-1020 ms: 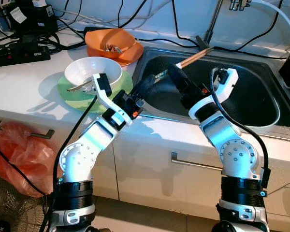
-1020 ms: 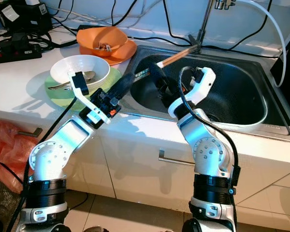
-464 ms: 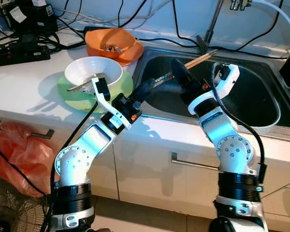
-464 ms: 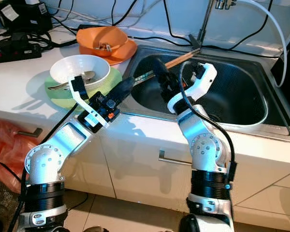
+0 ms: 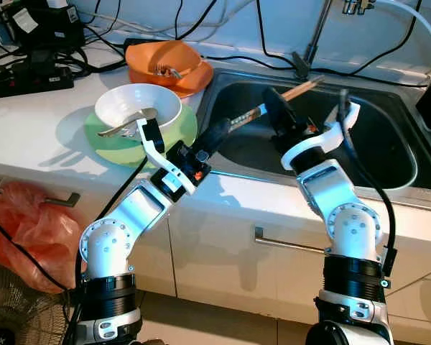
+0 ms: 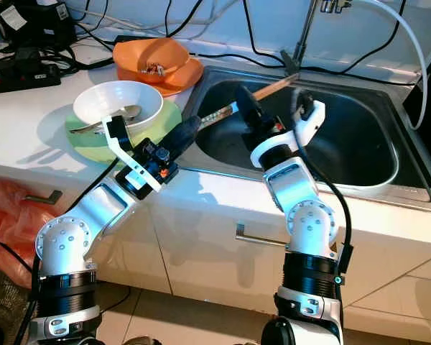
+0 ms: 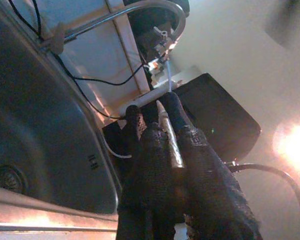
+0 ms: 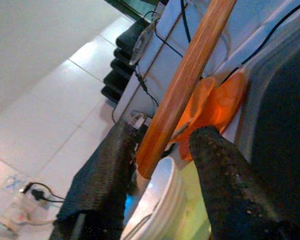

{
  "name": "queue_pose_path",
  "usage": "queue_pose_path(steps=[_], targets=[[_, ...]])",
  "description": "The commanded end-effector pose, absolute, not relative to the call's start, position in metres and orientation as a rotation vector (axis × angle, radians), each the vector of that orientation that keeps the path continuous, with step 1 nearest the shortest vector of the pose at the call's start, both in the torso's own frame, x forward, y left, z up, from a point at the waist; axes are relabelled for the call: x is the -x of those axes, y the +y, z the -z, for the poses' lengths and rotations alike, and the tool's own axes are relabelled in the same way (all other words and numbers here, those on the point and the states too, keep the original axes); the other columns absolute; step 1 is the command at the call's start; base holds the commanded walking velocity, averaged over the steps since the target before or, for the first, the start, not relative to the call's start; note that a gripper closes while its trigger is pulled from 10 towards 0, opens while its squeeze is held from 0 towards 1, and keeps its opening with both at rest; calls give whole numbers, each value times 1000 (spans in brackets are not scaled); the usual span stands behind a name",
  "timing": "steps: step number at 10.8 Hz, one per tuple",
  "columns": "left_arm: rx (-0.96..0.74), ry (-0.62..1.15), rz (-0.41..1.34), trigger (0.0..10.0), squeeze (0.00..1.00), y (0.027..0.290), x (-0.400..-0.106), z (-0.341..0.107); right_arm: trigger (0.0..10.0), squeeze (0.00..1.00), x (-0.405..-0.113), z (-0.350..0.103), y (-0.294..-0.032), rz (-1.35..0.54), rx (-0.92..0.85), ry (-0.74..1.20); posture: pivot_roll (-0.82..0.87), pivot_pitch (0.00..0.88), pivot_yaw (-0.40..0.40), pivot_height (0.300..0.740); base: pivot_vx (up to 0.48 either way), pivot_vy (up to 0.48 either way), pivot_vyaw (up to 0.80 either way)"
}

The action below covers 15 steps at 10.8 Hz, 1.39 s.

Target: Kitchen organization

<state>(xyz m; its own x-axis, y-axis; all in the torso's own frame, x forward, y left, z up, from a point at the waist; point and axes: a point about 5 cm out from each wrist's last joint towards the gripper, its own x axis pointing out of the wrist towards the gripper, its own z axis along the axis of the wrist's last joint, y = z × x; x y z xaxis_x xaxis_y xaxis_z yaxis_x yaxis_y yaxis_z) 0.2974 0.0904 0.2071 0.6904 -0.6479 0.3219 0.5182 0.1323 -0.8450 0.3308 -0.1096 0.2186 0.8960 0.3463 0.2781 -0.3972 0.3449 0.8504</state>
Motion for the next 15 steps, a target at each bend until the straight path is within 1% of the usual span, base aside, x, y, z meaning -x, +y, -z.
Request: queue_pose_path(steps=[1, 3, 5, 6, 7, 8, 9, 11, 12, 14, 15], targets=[[1193, 112, 924, 0, 0, 85, -293, -216, 0, 0, -332, -212, -100, -461, -1199, -9, 60, 62, -47, 740, 0, 0, 0], [1220, 136, 925, 0, 0, 84, -294, -215, 0, 0, -331, -219, -100, -545, -1244, -52, 60, 62, -52, 740, 0, 0, 0], [1220, 147, 917, 0, 0, 85, -295, -213, 0, 0, -331, -225, -100, -572, -1258, -78, 59, 61, -52, 740, 0, 0, 0], [1184, 157, 901, 10000, 314, 84, -296, -211, 0, 0, -331, -225, -101, -576, -1259, -82, 60, 60, -51, 740, 0, 0, 0], [1162, 173, 868, 10000, 314, 85, -298, -208, 0, 0, -331, -224, -101, -571, -1257, -82, 61, 59, -51, 740, 0, 0, 0], [1157, 183, 832, 10000, 1000, 86, -302, -205, 0, 0, -332, -224, -102, -562, -1254, -82, 61, 59, -50, 740, 0, 0, 0], [1151, 184, 823, 10000, 1000, 87, -302, -205, 0, 0, -332, -223, -103, -548, -1248, -81, 64, 59, -49, 740, 0, 0, 0], [1062, 179, 733, 10000, 1000, 92, -308, -202, 0, 0, -338, -224, -110, -442, -1194, -99, 69, 58, -48, 740, 0, 0, 0], [1052, 177, 728, 10000, 1000, 92, -308, -201, 0, 0, -339, -224, -112, -419, -1179, -102, 69, 58, -48, 740, 0, 0, 0], [989, 175, 701, 10000, 1000, 92, -310, -202, 0, 0, -347, -215, -123, -277, -1065, -97, 72, 56, -47, 740, 0, 0, 0], [851, 167, 677, 10000, 1000, 91, -309, -200, 0, 0, -351, -208, -131, -177, -911, -93, 76, 55, -47, 740, 0, 0, 0]])
